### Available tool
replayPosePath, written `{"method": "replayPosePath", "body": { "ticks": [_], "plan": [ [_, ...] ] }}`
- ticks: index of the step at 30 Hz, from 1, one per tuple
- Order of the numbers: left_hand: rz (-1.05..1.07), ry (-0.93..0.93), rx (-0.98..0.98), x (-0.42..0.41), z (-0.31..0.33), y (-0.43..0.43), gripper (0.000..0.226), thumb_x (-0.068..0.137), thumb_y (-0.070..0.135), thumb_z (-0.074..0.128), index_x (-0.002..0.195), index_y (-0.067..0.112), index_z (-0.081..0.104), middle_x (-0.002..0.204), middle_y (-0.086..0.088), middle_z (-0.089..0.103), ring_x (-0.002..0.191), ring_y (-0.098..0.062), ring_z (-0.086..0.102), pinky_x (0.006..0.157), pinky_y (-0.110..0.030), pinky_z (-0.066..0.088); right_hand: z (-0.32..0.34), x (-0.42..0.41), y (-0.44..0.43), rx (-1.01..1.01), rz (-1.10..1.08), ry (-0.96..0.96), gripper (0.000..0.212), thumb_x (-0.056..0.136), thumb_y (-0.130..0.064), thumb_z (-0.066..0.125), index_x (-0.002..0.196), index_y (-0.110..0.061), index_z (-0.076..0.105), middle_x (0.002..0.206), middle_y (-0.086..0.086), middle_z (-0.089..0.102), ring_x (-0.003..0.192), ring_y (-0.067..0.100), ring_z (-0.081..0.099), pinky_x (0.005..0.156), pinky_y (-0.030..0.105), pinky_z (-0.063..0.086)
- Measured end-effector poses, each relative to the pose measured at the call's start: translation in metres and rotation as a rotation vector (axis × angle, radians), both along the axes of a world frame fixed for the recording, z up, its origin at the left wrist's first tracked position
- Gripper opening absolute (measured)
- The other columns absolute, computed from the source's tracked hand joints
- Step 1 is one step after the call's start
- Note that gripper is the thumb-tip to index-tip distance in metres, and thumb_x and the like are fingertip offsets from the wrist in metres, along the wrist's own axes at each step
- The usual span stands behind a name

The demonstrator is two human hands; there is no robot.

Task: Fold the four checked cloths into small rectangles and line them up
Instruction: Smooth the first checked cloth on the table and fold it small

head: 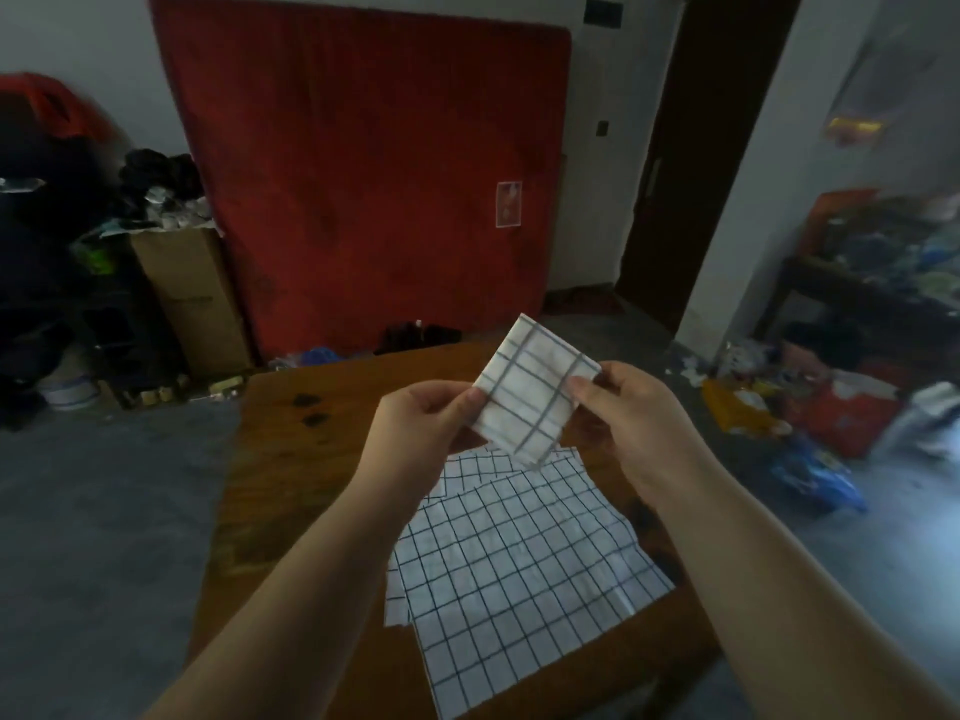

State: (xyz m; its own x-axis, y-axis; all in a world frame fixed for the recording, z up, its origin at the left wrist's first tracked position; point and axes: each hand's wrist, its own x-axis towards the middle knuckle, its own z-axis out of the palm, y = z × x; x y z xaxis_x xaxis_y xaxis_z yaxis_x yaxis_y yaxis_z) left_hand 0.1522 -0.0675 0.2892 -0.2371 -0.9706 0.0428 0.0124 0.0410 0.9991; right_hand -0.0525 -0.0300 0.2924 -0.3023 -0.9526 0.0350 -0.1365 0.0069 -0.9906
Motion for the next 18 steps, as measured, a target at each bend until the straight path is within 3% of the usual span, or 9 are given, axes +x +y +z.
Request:
{"method": "replayPosePath", "body": {
  "ticks": [3, 6, 9, 12, 18],
  "plan": [
    [-0.101, -0.107, -0.022, -0.012, -0.015, 0.002, 0.013, 0.096, 0.023, 0.063, 0.097, 0.016, 0.075, 0.090, 0.003, 0.078, 0.086, -0.014, 0.076, 0.080, -0.030, 0.062, -0.007, -0.007, 0.016, 0.006, -0.116, 0.023, 0.012, 0.101, -0.026, 0.062, 0.105, -0.025, 0.073, 0.098, -0.006, 0.079, 0.095, 0.015, 0.075, 0.094, 0.046, 0.058],
    [-0.262, -0.211, -0.054, -0.033, -0.023, 0.007, 0.013, 0.098, 0.025, 0.061, 0.101, 0.018, 0.072, 0.091, 0.006, 0.077, 0.088, -0.013, 0.074, 0.080, -0.029, 0.061, -0.015, -0.022, 0.037, -0.012, -0.223, 0.071, 0.014, 0.103, -0.026, 0.059, 0.106, -0.027, 0.072, 0.100, -0.009, 0.078, 0.094, 0.009, 0.074, 0.089, 0.038, 0.058],
    [-0.344, -0.186, -0.041, -0.063, -0.021, 0.016, 0.015, 0.100, 0.024, 0.059, 0.106, 0.018, 0.070, 0.095, 0.004, 0.077, 0.087, -0.011, 0.074, 0.074, -0.024, 0.059, -0.020, -0.040, 0.061, 0.010, -0.281, 0.072, 0.014, 0.104, -0.027, 0.058, 0.106, -0.028, 0.072, 0.098, -0.008, 0.077, 0.092, 0.008, 0.074, 0.082, 0.030, 0.057],
    [-0.367, -0.192, -0.035, -0.103, -0.022, 0.026, 0.015, 0.100, 0.026, 0.060, 0.104, 0.019, 0.072, 0.097, 0.002, 0.076, 0.089, -0.015, 0.074, 0.079, -0.034, 0.062, -0.025, -0.066, 0.084, 0.038, -0.320, 0.044, 0.014, 0.104, -0.031, 0.056, 0.104, -0.032, 0.070, 0.099, -0.007, 0.077, 0.093, 0.011, 0.074, 0.087, 0.038, 0.059],
    [-0.420, -0.139, 0.054, -0.208, -0.030, 0.053, 0.015, 0.101, 0.027, 0.059, 0.103, 0.019, 0.072, 0.092, 0.006, 0.077, 0.082, -0.012, 0.076, 0.075, -0.035, 0.063, -0.040, -0.144, 0.133, 0.081, -0.381, -0.075, 0.009, 0.099, -0.034, 0.064, 0.108, -0.035, 0.066, 0.100, -0.008, 0.078, 0.090, 0.008, 0.076, 0.085, 0.038, 0.061]
  ]
}}
